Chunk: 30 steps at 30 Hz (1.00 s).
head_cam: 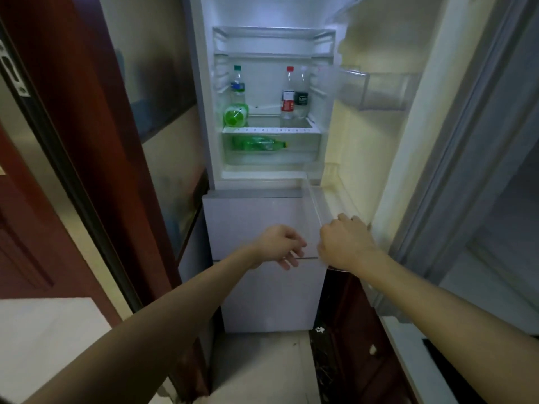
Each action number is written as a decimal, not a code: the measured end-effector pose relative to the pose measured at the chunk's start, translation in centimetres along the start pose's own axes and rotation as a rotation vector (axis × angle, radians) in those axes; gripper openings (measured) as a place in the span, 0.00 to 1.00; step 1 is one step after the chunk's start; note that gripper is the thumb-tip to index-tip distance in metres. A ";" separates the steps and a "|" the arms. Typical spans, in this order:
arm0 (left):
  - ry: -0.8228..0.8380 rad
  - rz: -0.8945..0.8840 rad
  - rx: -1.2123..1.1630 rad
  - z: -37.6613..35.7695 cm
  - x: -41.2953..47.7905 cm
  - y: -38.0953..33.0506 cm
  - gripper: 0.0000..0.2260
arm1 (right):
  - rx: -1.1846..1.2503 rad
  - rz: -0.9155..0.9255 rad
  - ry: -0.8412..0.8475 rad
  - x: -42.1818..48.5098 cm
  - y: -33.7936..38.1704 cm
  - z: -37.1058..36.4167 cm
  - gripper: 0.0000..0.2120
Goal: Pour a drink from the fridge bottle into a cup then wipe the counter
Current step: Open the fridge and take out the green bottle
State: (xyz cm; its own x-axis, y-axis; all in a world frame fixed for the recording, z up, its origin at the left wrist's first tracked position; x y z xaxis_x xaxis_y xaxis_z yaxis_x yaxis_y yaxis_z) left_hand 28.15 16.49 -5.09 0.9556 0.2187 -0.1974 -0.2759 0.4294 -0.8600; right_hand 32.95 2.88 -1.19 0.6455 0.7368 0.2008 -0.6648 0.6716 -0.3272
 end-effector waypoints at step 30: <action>0.019 -0.147 0.958 17.7 19.5 -1.9 0.13 | 0.248 -0.205 0.181 21.8 -2.4 -2.7 0.10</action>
State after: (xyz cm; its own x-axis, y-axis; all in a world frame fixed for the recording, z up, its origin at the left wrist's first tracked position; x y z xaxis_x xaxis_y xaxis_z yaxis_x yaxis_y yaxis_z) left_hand 45.48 35.42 1.01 0.9864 0.0952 -0.1337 -0.1127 0.9851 -0.1302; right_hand 49.59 17.15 1.48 0.8160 0.5744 0.0652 -0.5715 0.8185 -0.0585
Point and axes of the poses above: each hand's wrist, its own x-axis towards the middle knuckle, its own z-axis out of the back of the hand, y = z × x, the point moved 3 cm from there along x, towards the middle knuckle, and after that the axes turned 5 degrees about -y, right-handed, at the moved point
